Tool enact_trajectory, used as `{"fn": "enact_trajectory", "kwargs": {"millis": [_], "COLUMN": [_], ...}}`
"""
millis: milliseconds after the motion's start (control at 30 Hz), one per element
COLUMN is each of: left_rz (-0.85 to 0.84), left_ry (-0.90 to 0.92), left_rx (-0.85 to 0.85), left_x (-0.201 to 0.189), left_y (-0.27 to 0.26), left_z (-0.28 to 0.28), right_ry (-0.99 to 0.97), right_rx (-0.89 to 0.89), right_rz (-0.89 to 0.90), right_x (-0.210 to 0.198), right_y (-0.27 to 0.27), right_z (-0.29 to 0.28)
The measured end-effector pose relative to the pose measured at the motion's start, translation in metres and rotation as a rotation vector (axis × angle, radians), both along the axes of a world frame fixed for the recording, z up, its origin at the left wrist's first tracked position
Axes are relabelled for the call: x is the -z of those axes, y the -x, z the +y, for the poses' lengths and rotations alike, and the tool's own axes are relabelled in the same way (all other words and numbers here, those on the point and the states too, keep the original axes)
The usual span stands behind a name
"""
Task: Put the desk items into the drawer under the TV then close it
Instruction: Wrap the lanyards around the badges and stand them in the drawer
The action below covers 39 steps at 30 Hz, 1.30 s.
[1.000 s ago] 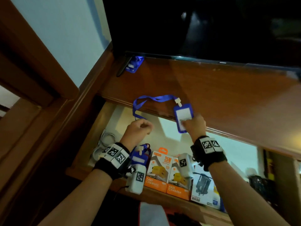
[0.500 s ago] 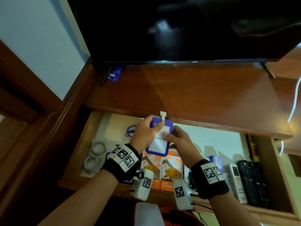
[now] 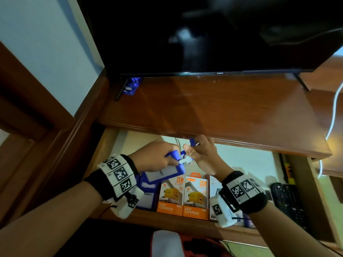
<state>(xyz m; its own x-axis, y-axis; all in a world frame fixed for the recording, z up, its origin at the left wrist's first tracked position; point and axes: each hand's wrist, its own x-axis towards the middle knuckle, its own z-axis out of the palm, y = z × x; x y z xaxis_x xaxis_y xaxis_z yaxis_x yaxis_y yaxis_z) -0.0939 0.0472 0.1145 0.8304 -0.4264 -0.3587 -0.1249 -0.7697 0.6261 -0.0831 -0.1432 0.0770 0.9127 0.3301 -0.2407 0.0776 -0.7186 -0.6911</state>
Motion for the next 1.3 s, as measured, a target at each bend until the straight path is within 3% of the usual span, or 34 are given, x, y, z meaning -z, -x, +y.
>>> {"fn": "enact_trajectory", "kwargs": {"millis": [133, 200, 333, 467, 733, 867, 967, 1133, 1233, 1300], "left_rz": [-0.032, -0.017, 0.044, 0.023, 0.013, 0.088, 0.119, 0.170, 0.136, 0.155], "left_ry": [-0.054, 0.022, 0.300, 0.459, 0.589, 0.532, 0.436, -0.101, -0.166, -0.128], "left_rx": [-0.100, -0.149, -0.299, -0.456, -0.682, -0.600, -0.388, 0.050, 0.088, 0.013], "left_x": [-0.002, -0.002, -0.004, -0.002, 0.006, 0.001, -0.011, -0.027, -0.024, -0.021], "left_y": [-0.003, -0.004, -0.004, -0.004, 0.003, 0.003, -0.004, -0.013, -0.008, -0.004], "left_z": [0.011, 0.014, 0.012, -0.004, -0.025, -0.018, -0.002, 0.002, -0.004, -0.005], "right_ry": [0.016, -0.010, -0.456, -0.708, -0.670, -0.533, -0.378, -0.015, 0.024, -0.075], "right_rx": [0.009, 0.027, 0.163, 0.370, 0.362, 0.269, 0.088, -0.357, -0.442, -0.348], "right_rz": [-0.078, -0.160, 0.003, 0.117, -0.093, -0.104, -0.085, -0.158, -0.112, 0.027], "right_x": [0.008, 0.011, -0.004, -0.016, -0.010, -0.010, -0.009, -0.018, -0.027, -0.028], "right_y": [0.007, 0.010, 0.012, 0.021, 0.027, 0.024, 0.016, 0.014, 0.009, 0.002], "right_z": [-0.010, -0.011, -0.004, 0.015, 0.028, 0.019, 0.010, 0.009, 0.010, 0.004]}}
